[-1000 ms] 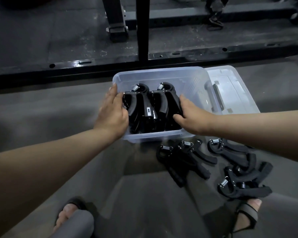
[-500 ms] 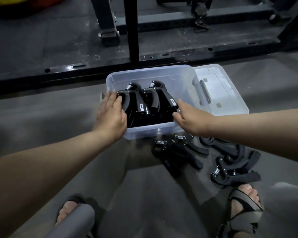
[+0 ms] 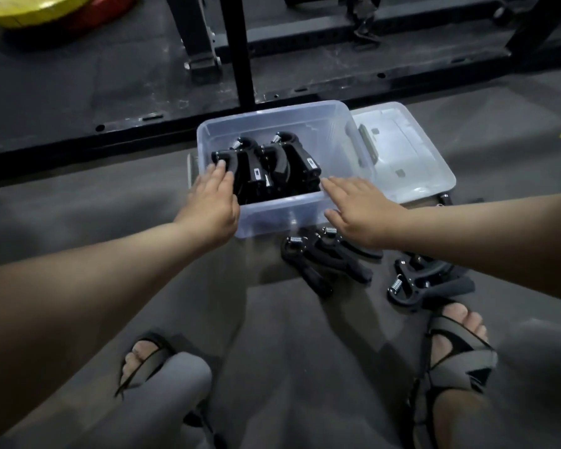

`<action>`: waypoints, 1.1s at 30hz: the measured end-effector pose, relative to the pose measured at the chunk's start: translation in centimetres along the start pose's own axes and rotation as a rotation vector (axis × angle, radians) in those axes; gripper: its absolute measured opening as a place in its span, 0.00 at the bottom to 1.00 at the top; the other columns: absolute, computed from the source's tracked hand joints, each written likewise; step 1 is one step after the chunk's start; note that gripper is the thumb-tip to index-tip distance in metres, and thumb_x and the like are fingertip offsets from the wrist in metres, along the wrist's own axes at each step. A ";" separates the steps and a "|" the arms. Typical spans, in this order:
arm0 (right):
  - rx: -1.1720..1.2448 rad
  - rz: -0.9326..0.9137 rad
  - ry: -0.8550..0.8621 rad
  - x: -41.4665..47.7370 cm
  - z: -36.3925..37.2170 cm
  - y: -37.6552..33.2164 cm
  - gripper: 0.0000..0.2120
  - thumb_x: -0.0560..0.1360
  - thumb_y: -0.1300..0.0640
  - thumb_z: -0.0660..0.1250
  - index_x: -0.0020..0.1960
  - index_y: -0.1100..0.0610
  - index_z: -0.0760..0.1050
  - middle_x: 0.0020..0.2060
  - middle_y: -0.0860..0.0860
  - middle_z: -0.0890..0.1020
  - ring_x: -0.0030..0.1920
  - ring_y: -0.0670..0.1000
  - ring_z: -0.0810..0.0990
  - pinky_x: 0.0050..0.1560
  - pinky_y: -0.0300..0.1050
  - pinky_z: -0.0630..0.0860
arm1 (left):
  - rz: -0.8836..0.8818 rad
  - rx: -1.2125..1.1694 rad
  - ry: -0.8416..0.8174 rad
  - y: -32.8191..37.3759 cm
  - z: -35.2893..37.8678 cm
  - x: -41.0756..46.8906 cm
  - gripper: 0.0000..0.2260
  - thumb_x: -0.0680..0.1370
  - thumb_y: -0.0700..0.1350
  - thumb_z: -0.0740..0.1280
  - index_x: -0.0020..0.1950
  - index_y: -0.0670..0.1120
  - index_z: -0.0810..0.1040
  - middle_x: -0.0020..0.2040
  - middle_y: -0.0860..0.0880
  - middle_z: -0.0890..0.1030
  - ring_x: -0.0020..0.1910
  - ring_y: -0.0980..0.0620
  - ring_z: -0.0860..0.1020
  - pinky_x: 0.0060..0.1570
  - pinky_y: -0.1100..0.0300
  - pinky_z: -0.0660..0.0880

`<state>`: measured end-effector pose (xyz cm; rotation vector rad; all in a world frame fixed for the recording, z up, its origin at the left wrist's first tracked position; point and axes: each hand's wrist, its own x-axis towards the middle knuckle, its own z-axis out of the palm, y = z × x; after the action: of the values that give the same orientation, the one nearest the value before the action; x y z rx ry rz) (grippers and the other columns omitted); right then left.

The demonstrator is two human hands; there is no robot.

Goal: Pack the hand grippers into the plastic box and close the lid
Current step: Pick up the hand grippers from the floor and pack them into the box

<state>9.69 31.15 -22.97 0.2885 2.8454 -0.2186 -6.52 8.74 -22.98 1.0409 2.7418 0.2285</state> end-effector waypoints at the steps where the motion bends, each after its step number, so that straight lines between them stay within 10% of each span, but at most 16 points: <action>1: -0.008 -0.012 0.008 -0.3 0.1 0.1 0.31 0.82 0.46 0.51 0.80 0.57 0.48 0.78 0.56 0.54 0.77 0.56 0.53 0.77 0.50 0.46 | 0.043 0.009 -0.012 0.5 0.1 0.0 0.25 0.82 0.46 0.52 0.78 0.41 0.54 0.80 0.44 0.48 0.79 0.47 0.46 0.76 0.53 0.45; 12: -0.051 -0.134 0.079 -0.6 0.8 1.4 0.32 0.79 0.50 0.50 0.80 0.59 0.46 0.78 0.58 0.54 0.76 0.59 0.53 0.74 0.53 0.47 | 0.241 0.003 -0.080 4.7 0.8 2.9 0.25 0.83 0.49 0.51 0.79 0.41 0.52 0.80 0.44 0.49 0.79 0.48 0.47 0.77 0.53 0.45; 18: -0.285 -0.619 0.010 -2.3 4.3 4.3 0.30 0.74 0.58 0.56 0.76 0.57 0.61 0.75 0.60 0.61 0.76 0.61 0.59 0.75 0.57 0.56 | 0.390 0.017 -0.044 6.3 1.4 4.8 0.25 0.83 0.49 0.52 0.79 0.41 0.54 0.80 0.44 0.52 0.79 0.48 0.49 0.77 0.54 0.45; 25: -0.194 0.011 -0.444 0.4 7.3 5.2 0.32 0.75 0.55 0.63 0.75 0.57 0.55 0.70 0.59 0.65 0.68 0.62 0.69 0.67 0.55 0.68 | 0.417 0.008 -0.009 6.4 2.5 6.0 0.29 0.80 0.53 0.47 0.77 0.40 0.60 0.78 0.43 0.57 0.78 0.46 0.53 0.76 0.53 0.46; 33: -0.070 0.218 -0.548 2.2 8.5 3.7 0.36 0.74 0.57 0.68 0.74 0.58 0.52 0.68 0.63 0.67 0.64 0.64 0.73 0.62 0.54 0.72 | 0.374 -0.034 -0.018 6.2 2.5 5.9 0.29 0.79 0.53 0.47 0.77 0.41 0.59 0.79 0.44 0.56 0.78 0.48 0.52 0.77 0.53 0.47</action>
<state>10.58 33.58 -32.09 0.4436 2.2565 -0.1276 -6.28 17.48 -24.89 1.5313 2.4955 0.3171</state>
